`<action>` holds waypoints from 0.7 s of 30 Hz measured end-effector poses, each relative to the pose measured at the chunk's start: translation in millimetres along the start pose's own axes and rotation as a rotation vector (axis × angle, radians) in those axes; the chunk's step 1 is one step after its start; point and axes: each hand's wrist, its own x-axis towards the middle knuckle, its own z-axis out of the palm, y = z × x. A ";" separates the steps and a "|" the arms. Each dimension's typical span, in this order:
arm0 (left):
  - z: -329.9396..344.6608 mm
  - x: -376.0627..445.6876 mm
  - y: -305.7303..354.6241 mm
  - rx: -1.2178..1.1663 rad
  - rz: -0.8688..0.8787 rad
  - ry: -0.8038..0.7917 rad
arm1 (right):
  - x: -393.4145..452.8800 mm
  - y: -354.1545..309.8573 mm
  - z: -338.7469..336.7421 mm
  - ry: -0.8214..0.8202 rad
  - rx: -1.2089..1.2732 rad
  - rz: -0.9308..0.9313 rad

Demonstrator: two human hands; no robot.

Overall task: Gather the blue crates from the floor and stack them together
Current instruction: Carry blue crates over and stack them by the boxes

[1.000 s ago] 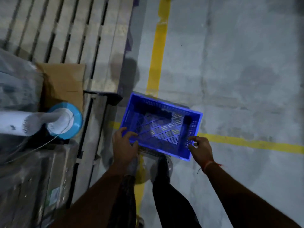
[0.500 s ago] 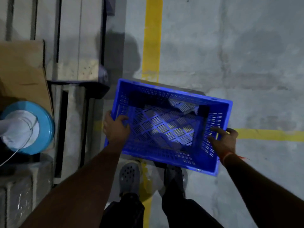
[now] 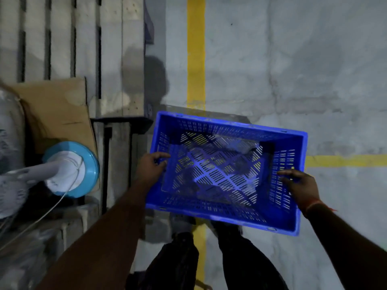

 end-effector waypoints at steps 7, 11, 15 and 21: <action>-109.8 -142.0 120.7 0.003 0.124 -0.105 | -175.8 -64.7 -109.1 0.103 0.123 0.044; -149.9 -193.8 179.1 -0.002 0.244 -0.118 | -264.8 -91.5 -162.4 0.189 0.234 0.066; -154.3 -225.4 236.1 0.056 0.302 -0.119 | -324.6 -84.8 -206.4 0.290 0.299 0.093; -110.4 -272.4 344.1 0.204 0.430 -0.219 | -394.5 -27.7 -268.2 0.502 0.325 0.175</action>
